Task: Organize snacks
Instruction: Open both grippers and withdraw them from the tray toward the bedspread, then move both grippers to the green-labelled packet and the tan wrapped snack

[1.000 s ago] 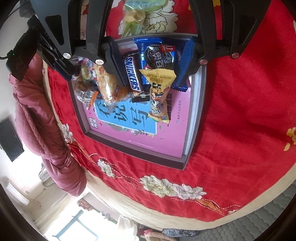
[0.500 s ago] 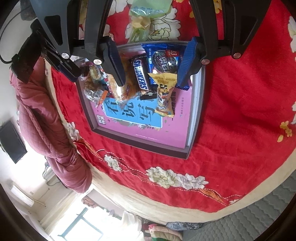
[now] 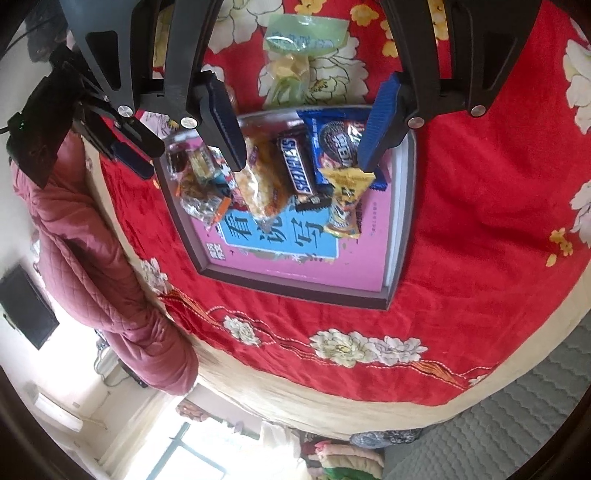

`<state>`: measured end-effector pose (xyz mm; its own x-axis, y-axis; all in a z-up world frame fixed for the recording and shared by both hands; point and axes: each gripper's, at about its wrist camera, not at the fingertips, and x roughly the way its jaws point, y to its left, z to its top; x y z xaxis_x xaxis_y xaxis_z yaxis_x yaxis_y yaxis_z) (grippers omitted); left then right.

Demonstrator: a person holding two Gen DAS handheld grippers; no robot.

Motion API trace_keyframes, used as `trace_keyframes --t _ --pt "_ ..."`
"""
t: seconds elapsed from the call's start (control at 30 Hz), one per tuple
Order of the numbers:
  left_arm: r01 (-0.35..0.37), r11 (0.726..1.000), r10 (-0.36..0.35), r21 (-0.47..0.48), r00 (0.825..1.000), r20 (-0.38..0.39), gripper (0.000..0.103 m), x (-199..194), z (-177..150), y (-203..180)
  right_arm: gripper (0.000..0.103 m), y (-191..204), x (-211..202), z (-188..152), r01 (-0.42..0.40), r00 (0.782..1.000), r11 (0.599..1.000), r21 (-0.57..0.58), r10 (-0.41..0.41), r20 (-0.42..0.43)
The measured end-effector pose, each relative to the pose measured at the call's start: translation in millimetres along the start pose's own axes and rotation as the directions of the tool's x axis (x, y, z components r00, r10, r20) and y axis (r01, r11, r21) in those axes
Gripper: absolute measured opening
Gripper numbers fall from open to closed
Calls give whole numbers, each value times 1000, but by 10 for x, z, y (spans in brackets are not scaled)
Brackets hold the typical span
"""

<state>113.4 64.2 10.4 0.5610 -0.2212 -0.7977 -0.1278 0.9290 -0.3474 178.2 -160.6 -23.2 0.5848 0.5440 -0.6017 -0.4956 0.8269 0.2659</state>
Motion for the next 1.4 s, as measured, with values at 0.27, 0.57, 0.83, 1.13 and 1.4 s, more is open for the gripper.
trace_keyframes --t 0.27,0.57,0.83,1.13,1.4 --pt "1 1000 -1 27 1000 -18 65 -37 -102 -82 54 76 -120 -69 -26 1000 1000 -10 26 -9" --pt "-1 998 3 65 999 -33 65 -71 -212 -160 54 153 -166 -163 -12 999 1000 -11 12 -48" --pt "4 995 2 97 998 -61 65 -48 -331 -217 54 231 -137 -232 -2 997 999 -38 -1 -82" --pt "10 994 2 107 993 -115 65 35 -510 -185 54 281 -100 -319 19 992 997 -72 -28 -124" --pt "15 994 3 104 985 -171 65 170 -655 -133 55 264 43 -373 26 983 994 -104 -45 -178"
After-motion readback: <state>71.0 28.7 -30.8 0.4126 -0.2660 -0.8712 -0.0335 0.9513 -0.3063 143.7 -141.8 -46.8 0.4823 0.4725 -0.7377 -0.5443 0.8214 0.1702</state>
